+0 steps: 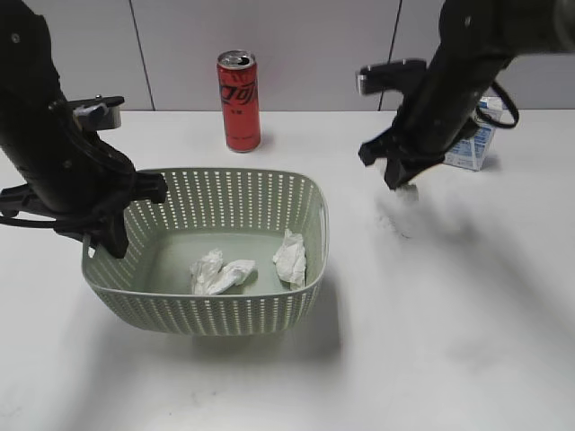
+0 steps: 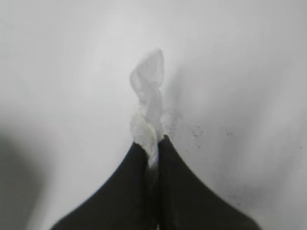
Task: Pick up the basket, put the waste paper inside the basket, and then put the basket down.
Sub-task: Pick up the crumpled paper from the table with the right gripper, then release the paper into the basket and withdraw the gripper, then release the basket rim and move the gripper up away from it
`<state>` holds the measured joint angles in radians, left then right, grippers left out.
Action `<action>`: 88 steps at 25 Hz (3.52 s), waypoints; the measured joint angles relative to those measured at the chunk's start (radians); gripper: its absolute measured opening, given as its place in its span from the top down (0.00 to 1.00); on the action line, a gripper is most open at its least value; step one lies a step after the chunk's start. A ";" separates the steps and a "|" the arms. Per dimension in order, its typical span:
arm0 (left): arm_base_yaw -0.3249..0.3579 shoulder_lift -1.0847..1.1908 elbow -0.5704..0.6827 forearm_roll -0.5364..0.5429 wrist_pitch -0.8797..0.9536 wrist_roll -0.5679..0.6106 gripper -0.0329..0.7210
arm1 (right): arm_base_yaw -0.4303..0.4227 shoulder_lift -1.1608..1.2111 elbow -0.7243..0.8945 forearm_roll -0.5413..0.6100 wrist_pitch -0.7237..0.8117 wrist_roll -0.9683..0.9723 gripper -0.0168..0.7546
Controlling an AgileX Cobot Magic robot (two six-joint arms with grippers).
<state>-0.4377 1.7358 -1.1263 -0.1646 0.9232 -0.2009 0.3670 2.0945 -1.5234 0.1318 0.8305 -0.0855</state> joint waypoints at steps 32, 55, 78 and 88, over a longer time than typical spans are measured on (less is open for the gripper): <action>0.000 0.000 0.000 0.001 0.000 0.000 0.96 | 0.224 -0.266 -0.093 -0.148 0.203 0.040 0.20; 0.000 0.000 0.000 0.000 -0.031 0.000 0.96 | -0.244 -0.927 0.424 -0.045 0.268 0.011 0.21; 0.000 0.221 -0.151 0.017 -0.215 0.000 0.96 | -0.244 -2.098 1.022 -0.067 0.223 0.030 0.21; 0.000 0.243 -0.158 0.064 -0.230 0.000 0.60 | -0.244 -2.098 1.023 -0.072 0.223 0.037 0.21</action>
<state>-0.4377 1.9787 -1.2841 -0.1010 0.6933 -0.2009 0.1229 -0.0039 -0.5008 0.0601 1.0536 -0.0487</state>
